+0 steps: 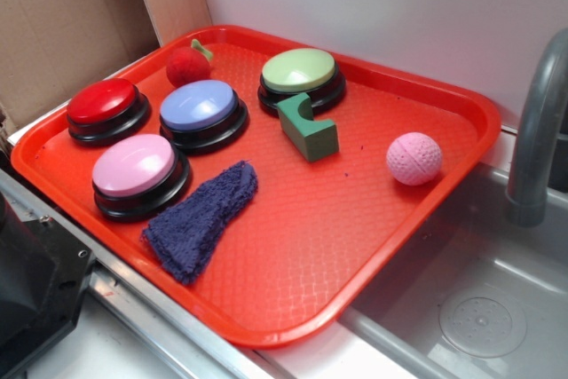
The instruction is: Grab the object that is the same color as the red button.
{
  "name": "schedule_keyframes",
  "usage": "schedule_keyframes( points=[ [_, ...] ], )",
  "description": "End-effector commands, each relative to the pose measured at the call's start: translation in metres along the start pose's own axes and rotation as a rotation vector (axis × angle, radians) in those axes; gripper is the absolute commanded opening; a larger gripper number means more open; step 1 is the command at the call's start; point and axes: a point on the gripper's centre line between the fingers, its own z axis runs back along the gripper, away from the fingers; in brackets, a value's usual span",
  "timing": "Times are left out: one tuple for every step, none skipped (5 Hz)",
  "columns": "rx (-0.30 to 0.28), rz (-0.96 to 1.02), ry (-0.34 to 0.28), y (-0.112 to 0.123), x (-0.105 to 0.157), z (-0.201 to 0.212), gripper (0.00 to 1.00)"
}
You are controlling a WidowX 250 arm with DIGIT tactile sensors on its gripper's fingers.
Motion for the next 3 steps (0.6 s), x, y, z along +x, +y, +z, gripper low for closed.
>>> schedule_keyframes(
  points=[
    [-0.002, 0.318, -0.082, 0.034, 0.077, -0.046, 1.0],
    [0.044, 0.406, -0.105, 0.044, 0.103, -0.077, 1.0],
    [0.146, 0.451, -0.179, 0.047, 0.115, -0.099, 1.0]
  ],
)
